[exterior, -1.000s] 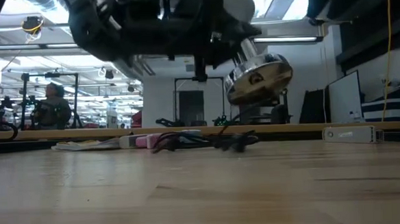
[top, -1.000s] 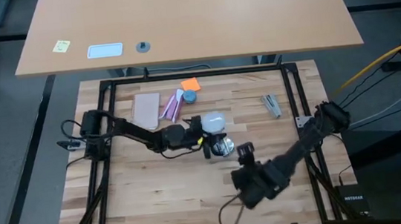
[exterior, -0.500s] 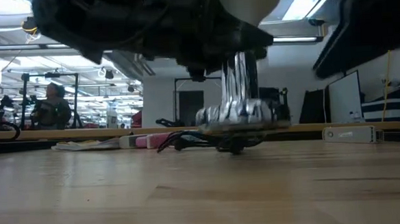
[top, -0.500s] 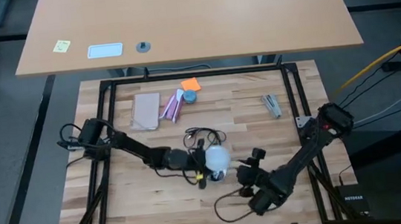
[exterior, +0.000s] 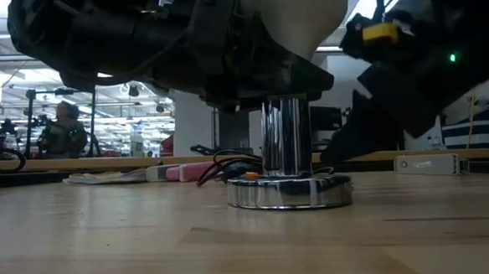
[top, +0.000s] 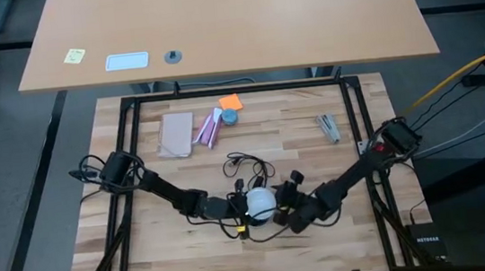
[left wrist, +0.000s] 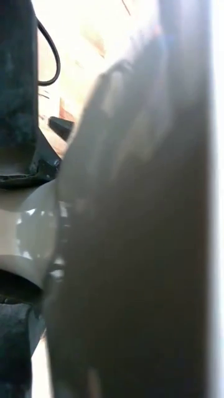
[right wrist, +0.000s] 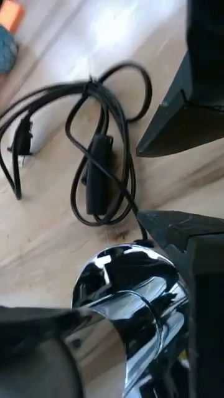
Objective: Screw lightbulb
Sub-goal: Remove the lightbulb from the lamp
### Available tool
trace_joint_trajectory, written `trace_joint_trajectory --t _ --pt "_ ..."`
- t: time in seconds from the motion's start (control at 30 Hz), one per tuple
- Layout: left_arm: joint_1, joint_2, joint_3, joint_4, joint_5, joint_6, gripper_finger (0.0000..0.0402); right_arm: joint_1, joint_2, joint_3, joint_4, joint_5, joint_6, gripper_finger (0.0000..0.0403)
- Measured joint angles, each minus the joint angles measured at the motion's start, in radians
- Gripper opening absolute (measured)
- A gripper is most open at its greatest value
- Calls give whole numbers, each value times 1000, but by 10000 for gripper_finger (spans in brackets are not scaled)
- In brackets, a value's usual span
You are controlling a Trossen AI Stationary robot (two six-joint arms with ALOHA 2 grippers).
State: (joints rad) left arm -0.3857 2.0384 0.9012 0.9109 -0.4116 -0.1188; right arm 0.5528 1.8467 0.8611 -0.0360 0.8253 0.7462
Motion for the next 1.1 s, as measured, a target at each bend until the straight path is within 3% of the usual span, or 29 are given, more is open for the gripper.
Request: trace_joint_trajectory --t 0.3,0.53,0.7,1.0,1.1 --pt "-1 0 0 -4 0 -9 128 -61 0 -199 503 -125 -27 154" --pt "-1 1 0 -5 1 -10 128 -131 4 -206 513 -233 116 154" --pt "-1 1 -1 -7 1 -7 128 -171 4 -206 517 -298 125 154" --pt "-1 2 -1 -9 2 -4 128 -194 4 -206 515 -305 117 153" --pt "-1 2 -2 -10 2 -4 128 -194 4 -206 514 -303 114 135"
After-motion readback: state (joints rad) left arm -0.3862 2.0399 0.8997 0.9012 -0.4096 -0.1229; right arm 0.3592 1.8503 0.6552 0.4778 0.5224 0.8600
